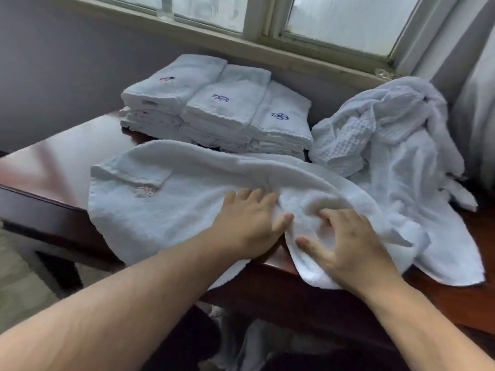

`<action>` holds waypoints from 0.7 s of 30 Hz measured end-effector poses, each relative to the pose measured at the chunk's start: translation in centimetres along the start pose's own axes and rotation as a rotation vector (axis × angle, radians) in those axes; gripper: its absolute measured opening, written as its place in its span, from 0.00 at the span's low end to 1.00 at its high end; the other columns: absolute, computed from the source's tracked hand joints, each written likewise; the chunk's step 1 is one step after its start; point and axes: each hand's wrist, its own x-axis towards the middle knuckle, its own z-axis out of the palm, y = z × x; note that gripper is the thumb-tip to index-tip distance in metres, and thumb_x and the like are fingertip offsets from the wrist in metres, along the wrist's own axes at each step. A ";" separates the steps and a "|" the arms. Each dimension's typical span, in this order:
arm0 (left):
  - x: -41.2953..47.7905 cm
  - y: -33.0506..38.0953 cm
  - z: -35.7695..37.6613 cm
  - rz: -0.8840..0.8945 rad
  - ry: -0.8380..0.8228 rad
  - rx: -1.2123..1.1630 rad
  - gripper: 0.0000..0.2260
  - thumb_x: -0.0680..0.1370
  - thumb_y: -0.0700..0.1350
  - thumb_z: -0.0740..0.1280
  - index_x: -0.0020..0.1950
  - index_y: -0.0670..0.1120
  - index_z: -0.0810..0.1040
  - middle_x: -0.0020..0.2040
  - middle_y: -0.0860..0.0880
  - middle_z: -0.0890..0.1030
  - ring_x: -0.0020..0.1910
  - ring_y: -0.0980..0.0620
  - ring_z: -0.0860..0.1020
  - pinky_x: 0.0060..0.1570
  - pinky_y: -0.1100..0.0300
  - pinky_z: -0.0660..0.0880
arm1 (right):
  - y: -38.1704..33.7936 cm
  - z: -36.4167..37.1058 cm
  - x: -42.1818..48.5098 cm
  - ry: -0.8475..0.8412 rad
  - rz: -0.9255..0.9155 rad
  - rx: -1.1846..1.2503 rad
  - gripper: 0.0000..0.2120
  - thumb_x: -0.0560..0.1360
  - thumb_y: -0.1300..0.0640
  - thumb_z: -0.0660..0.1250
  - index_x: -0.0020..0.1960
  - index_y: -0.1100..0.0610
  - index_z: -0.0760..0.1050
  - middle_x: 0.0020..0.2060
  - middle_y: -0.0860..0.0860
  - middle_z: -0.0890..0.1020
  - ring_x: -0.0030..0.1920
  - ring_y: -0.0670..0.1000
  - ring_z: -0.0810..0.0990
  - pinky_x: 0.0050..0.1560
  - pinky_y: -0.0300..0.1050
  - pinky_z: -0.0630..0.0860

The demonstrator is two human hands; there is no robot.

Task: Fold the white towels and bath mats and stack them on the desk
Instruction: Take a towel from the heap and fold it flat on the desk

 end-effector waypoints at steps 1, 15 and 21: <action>0.2 -0.1 0.2 -0.004 -0.020 0.003 0.37 0.77 0.71 0.42 0.80 0.53 0.56 0.79 0.48 0.61 0.78 0.45 0.56 0.75 0.45 0.52 | 0.7 0.0 -0.2 -0.010 0.003 0.013 0.32 0.71 0.29 0.62 0.67 0.49 0.75 0.58 0.44 0.77 0.60 0.50 0.73 0.62 0.50 0.72; -0.8 -5.8 -7.8 -0.123 -0.169 -0.491 0.14 0.82 0.57 0.61 0.50 0.51 0.82 0.50 0.56 0.82 0.51 0.56 0.79 0.48 0.60 0.71 | 3.2 -3.0 5.8 0.079 0.271 0.900 0.13 0.84 0.54 0.61 0.44 0.54 0.79 0.33 0.43 0.83 0.38 0.42 0.80 0.41 0.36 0.76; 0.7 -4.5 -7.7 -0.056 -0.175 -0.048 0.20 0.83 0.60 0.55 0.52 0.50 0.82 0.57 0.48 0.81 0.53 0.49 0.76 0.52 0.55 0.68 | 2.2 -4.6 6.3 -0.376 0.212 -0.101 0.18 0.78 0.43 0.61 0.33 0.49 0.74 0.33 0.44 0.79 0.35 0.46 0.75 0.41 0.43 0.72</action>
